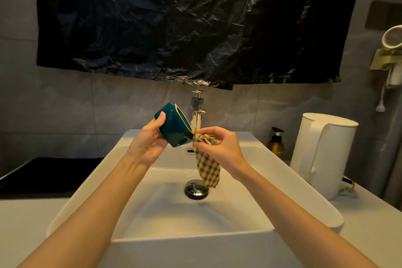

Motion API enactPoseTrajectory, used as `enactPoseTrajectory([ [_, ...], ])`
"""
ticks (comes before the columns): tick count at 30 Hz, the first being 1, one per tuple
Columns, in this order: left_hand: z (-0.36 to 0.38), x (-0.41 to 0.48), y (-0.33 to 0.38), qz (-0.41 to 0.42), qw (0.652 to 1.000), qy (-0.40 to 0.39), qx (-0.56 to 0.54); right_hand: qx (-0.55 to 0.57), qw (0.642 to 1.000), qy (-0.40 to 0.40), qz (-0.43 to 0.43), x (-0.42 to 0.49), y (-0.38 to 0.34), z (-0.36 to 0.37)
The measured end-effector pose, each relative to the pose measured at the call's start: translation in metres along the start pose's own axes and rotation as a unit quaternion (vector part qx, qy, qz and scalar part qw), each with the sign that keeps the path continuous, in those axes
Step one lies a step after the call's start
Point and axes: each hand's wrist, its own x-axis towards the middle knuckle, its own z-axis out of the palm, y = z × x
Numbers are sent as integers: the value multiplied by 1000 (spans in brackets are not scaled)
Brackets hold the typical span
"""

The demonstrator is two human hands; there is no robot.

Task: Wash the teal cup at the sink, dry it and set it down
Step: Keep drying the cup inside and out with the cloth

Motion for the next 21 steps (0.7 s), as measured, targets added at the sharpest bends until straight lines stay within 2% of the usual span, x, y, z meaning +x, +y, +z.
enactPoseTrajectory([
  [7,2,1,-17,-22,992,2,127,-36,976,24,-215,-3,3,5],
  [9,4,0,-23,-33,987,-9,160,-39,966,35,-251,-2,2,5],
  [13,4,-2,-25,-51,983,-25,172,-10,984,46,-171,3,1,3],
  [16,4,-3,-21,-47,985,-22,162,-44,995,31,-88,9,8,-1],
  [18,6,-5,-18,-42,988,-18,145,-63,995,7,-74,8,11,-3],
  [21,7,-6,-15,-46,991,2,126,-28,995,-6,-97,4,8,-5],
])
